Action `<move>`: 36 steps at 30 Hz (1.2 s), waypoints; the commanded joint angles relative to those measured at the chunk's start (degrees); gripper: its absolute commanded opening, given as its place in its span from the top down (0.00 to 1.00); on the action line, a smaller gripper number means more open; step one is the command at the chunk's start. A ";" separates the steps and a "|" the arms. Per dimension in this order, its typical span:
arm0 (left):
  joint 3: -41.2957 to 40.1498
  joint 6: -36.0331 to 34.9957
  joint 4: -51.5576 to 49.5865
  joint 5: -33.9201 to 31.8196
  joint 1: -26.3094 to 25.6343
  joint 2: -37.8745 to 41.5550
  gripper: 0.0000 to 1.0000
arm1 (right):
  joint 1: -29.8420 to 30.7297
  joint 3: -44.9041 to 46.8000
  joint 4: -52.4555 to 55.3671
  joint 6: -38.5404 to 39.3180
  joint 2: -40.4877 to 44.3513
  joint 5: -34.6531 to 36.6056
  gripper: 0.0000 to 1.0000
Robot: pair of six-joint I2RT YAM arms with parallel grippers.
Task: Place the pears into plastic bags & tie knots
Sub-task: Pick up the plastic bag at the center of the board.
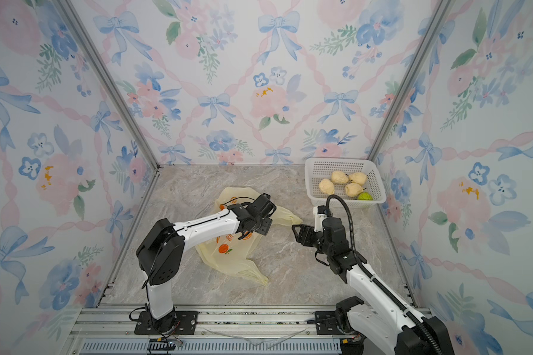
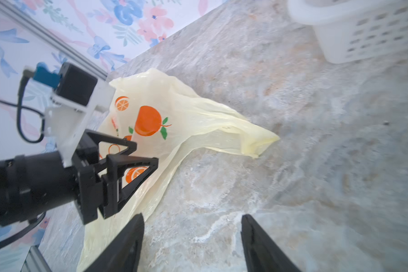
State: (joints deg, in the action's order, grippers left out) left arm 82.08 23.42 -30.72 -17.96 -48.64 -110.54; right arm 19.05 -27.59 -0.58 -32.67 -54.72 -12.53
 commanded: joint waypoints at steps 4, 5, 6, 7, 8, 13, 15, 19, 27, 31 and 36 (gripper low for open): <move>-1.43 3.38 -8.64 -7.33 -2.00 -1.77 0.25 | -0.50 -1.04 2.35 -1.32 -3.50 -0.56 0.30; -2.10 3.46 -8.68 -7.60 -1.98 -1.89 0.27 | -0.59 -1.56 2.27 -0.86 -4.42 -0.51 0.29; -2.40 3.40 -8.66 -7.75 -1.81 -2.10 0.31 | -0.55 -2.42 2.60 0.45 -5.69 -0.48 0.26; -2.43 3.00 -8.66 -7.97 -1.71 -2.54 0.39 | -0.51 -3.56 3.29 2.46 -7.01 -0.18 0.24; -2.14 2.62 -8.66 -8.43 -1.69 -2.80 0.48 | -0.59 -5.01 4.48 4.63 -8.24 0.66 0.23; -0.84 -0.88 -8.59 -8.65 -1.55 -0.35 0.97 | -0.64 -11.86 9.38 14.60 -13.13 2.31 0.18; -0.32 -2.13 -8.57 -7.81 -1.15 1.81 1.00 | -0.67 -12.61 8.28 14.10 -13.34 1.85 0.17; 0.96 -3.90 -8.51 -2.85 1.05 8.44 1.00 | -0.59 -11.26 4.10 9.57 -11.48 -0.93 0.17; 1.06 -1.18 -3.41 13.54 8.56 20.59 1.00 | 2.66 -5.66 -2.61 -1.51 -5.64 -2.33 0.14; 1.89 -0.24 -2.44 19.07 10.73 23.11 1.00 | 7.32 -2.78 -7.07 -6.53 -5.09 0.46 0.10; 3.82 0.74 -2.15 24.23 11.63 24.14 1.00 | 8.81 -3.17 -18.86 -13.19 -13.05 -4.23 0.08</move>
State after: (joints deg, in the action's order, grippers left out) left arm 84.14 22.83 -33.52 0.49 -37.54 -86.94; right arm 27.18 -30.65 -10.44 -39.86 -64.16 -14.37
